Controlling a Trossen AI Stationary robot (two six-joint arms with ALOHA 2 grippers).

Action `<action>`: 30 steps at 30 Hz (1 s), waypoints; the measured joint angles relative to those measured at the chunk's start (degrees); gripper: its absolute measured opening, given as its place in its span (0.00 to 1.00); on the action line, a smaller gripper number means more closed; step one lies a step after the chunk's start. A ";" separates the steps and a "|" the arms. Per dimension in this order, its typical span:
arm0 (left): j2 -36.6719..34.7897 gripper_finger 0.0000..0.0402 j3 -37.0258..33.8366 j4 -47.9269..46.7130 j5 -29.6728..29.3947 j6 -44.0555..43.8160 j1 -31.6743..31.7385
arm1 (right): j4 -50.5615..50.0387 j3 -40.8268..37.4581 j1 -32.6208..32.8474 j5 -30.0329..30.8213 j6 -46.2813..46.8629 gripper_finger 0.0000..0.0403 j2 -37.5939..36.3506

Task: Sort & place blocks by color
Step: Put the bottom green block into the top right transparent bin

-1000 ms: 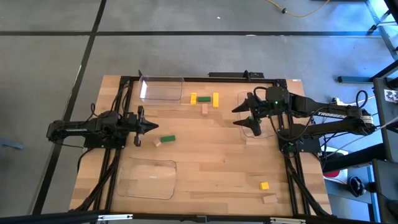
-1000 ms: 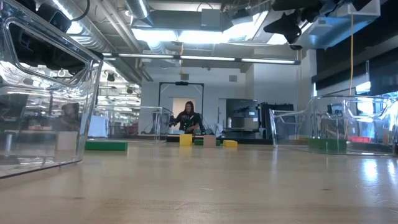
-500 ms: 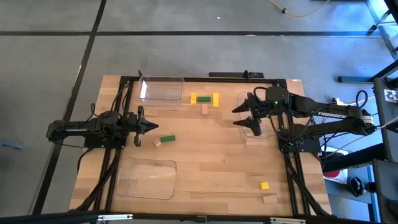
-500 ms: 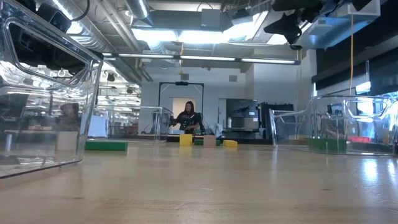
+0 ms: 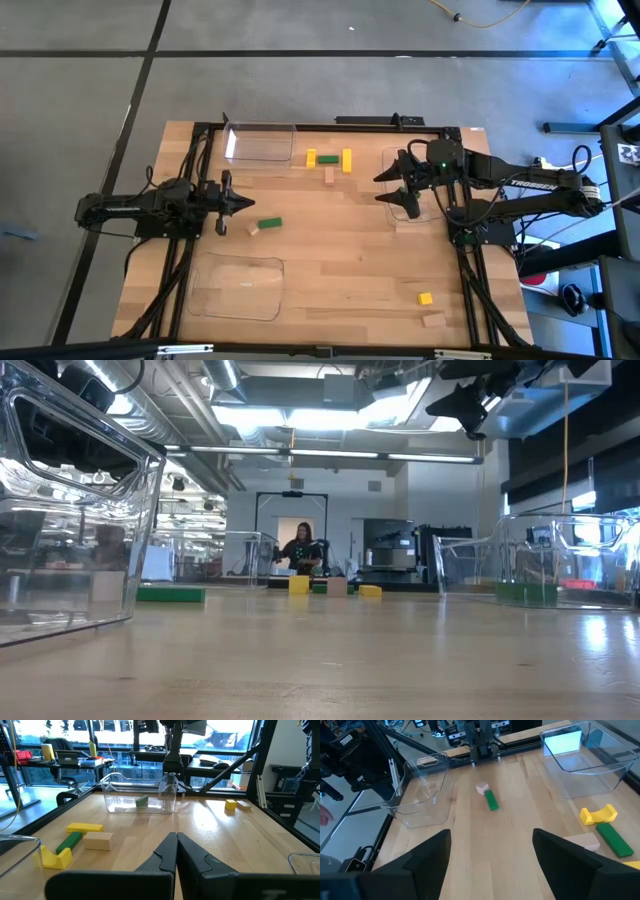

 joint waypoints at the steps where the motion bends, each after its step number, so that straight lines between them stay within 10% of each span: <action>1: -0.02 0.00 -0.02 0.00 -0.02 0.00 0.00 | 0.06 0.00 0.00 0.00 0.00 0.70 0.00; 19: 0.00 0.00 -0.01 0.57 -0.14 0.34 0.01 | 0.31 -0.01 0.00 0.00 0.21 0.70 -0.02; 30: -0.02 0.00 -0.01 23.39 -2.23 0.61 0.00 | 0.70 -0.01 0.00 0.02 0.25 0.70 -0.02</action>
